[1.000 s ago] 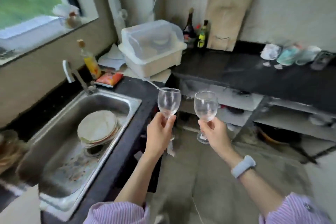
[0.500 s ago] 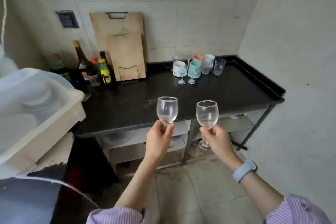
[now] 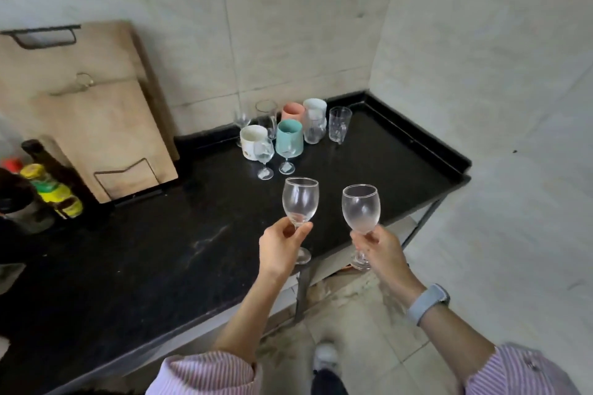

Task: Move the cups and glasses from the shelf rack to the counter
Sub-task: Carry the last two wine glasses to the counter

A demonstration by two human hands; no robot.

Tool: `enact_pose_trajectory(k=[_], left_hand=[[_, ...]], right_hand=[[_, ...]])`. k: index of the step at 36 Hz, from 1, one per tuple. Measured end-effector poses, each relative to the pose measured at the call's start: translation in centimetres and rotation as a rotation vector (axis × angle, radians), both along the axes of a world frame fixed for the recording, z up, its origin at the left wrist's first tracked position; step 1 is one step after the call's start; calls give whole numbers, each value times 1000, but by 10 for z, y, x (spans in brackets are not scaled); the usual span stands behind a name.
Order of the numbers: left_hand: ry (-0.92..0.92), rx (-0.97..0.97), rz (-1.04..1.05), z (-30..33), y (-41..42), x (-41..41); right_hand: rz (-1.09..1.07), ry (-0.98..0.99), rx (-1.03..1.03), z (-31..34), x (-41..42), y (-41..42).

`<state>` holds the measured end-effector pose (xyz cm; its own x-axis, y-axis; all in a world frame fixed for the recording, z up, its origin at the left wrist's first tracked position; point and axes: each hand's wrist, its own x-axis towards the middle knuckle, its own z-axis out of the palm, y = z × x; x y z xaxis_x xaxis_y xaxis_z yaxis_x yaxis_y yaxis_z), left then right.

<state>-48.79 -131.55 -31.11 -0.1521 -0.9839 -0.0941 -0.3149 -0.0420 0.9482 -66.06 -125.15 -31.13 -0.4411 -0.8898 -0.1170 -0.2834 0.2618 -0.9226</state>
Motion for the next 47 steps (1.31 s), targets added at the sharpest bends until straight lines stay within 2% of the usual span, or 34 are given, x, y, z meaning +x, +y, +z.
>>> enact_pose_trajectory(k=[8,15,20,24,33,47], left_hand=[[-71,55,40,-38,-120,-72],[-184,111,116,-80,-220,-134],[-194,156,121,-112,-268,-163],[-207,142,121,-132,-299,-183],[-128,85,217,-159,-342,-203],[-83,90,253,-172,-351,-205]], right_hand=[[9,-42,71,-41,-68,-129],[-11,231,57,-72,-121,-235],[56,101,132,-104,-146,-294],[39,70,132,-126,-156,-332],[-2,1,59,-153,-164,-385],[-51,-110,67,-164,-158,-402]])
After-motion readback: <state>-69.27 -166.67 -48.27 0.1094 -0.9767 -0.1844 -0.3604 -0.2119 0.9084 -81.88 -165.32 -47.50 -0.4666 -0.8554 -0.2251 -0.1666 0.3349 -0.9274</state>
